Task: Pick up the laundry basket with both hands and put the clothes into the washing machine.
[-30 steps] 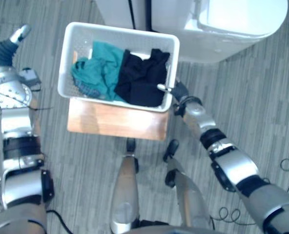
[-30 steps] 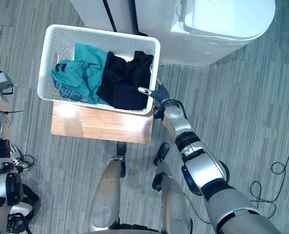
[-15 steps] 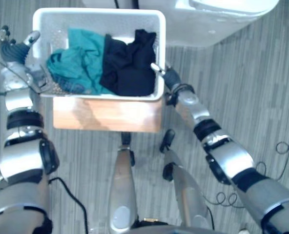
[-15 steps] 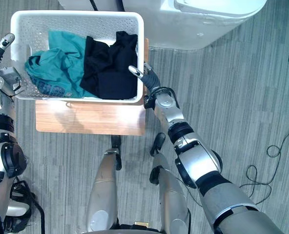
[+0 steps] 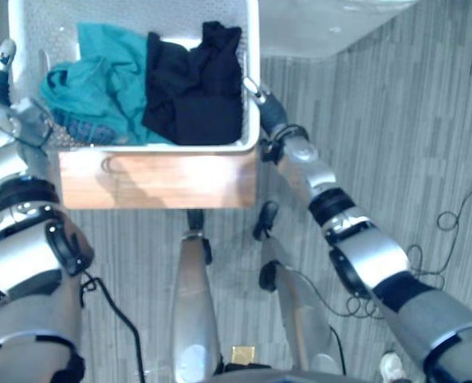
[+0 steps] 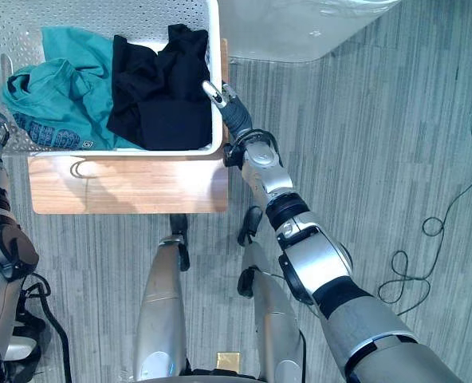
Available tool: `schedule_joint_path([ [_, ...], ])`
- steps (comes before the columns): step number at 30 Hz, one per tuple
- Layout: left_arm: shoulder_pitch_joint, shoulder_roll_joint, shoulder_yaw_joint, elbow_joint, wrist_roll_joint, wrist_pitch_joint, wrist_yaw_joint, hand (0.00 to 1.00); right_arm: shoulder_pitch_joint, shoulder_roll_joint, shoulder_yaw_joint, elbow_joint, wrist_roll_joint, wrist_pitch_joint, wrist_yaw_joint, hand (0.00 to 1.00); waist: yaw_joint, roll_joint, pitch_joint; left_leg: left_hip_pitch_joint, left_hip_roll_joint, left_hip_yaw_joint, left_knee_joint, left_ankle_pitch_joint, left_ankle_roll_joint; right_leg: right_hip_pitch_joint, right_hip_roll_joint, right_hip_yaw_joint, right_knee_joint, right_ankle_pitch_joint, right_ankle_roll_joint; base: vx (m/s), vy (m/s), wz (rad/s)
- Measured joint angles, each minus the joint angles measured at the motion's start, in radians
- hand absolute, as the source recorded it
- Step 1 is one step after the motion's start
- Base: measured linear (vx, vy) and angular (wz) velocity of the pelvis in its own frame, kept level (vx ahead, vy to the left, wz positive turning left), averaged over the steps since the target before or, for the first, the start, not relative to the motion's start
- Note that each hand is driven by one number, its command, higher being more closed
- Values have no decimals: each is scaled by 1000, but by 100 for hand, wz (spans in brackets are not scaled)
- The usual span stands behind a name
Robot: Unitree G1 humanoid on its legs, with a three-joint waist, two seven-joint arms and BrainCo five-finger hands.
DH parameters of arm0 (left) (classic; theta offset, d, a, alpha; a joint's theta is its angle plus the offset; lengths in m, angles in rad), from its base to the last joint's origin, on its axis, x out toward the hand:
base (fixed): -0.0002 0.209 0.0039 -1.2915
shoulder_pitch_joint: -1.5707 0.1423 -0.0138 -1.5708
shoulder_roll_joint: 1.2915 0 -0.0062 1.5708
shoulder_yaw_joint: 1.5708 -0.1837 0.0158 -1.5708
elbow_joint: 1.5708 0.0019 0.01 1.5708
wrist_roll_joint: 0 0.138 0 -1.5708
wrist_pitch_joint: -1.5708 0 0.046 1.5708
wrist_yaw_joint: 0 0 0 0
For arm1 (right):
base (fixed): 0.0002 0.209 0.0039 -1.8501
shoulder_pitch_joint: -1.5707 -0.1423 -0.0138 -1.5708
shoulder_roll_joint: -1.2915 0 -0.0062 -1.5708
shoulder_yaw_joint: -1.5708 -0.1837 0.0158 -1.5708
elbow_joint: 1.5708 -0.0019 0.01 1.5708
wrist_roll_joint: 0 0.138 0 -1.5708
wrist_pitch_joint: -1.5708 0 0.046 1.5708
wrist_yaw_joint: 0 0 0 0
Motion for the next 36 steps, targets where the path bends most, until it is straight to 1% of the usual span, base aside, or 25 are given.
schedule_joint_path([
  [1,12,2,23,0,-11,0,0,0,0,8,1,-3,-5,3,0,0,-4,-6,-4,-2,-1,3,1,-2,3,-3,-3,0,0,0,0,18,10,-5],
  [5,41,12,30,0,-20,2,0,0,0,7,-1,-15,-13,4,-1,0,-9,-8,-5,-10,-3,3,9,-7,7,-6,-3,-1,2,1,-1,10,4,0],
  [7,54,11,60,2,-20,5,1,0,0,9,-3,-20,-20,6,-2,0,-15,-10,-6,-15,-3,2,14,-10,9,-8,-4,-1,2,2,-2,36,17,1],
  [9,60,13,60,-1,-15,25,-2,0,0,16,-10,-21,-23,14,-2,0,-24,-16,-10,-16,-6,2,15,-12,11,-9,-5,0,2,2,-2,17,8,0],
  [10,60,13,60,-1,-10,26,-2,0,0,16,-10,-21,-24,16,-2,0,-25,-18,-10,-16,-6,2,15,-12,11,-9,-6,0,2,2,-2,31,13,0],
  [13,53,13,39,-17,34,25,2,0,1,16,-10,-22,-31,25,-3,0,-26,-27,-16,-18,-7,1,15,-12,11,-10,-6,-1,2,2,-2,11,5,0],
  [14,52,14,16,-27,71,25,6,0,1,14,-11,-22,-31,25,-6,0,-26,-28,-17,-21,-8,-1,17,-12,11,-11,-6,-2,2,2,-2,22,11,5],
  [15,48,14,5,-31,105,25,7,0,2,13,-16,-23,-31,25,-9,0,-27,-29,-17,-24,-10,-4,19,-12,11,-11,-7,-3,2,2,-2,22,13,5],
  [18,36,17,-30,-32,148,25,20,0,2,14,-31,-24,-31,25,-17,0,-28,-29,-17,-32,-11,-8,30,-15,16,-13,-7,-3,3,2,-1,6,6,1],
  [21,22,30,-70,-35,170,25,23,0,2,15,-40,-25,-31,25,-20,0,-28,-47,-28,-43,-12,-3,33,-16,18,-26,-11,-1,5,7,6,4,17,-4],
  [23,20,34,-100,-41,207,25,23,0,3,14,-42,-24,-30,28,-22,0,-30,-51,-30,-46,-14,-3,39,-18,22,-27,-14,-1,5,11,11,0,0,0],
  [28,15,34,-109,-44,225,22,33,0,2,12,-42,-24,-30,28,-22,0,-35,-53,-31,-51,-16,2,46,-22,27,-27,-18,0,-2,15,17,1,3,-1],
  [31,16,46,-120,-45,227,21,45,0,2,14,-41,-25,-30,27,-22,0,-40,-60,-35,-52,-16,4,45,-22,28,-26,-21,1,-11,20,25,7,3,-3],
  [34,16,61,-141,-45,226,19,48,0,3,16,-41,-25,-30,27,-22,0,-48,-63,-35,-52,-17,5,45,-23,29,-26,-22,1,-11,23,25,0,0,0],
  [36,16,68,-141,-45,226,19,48,0,3,16,-40,-25,-30,26,-22,0,-49,-63,-35,-50,-18,8,43,-23,30,-26,-23,6,-14,31,14,0,0,0],
])
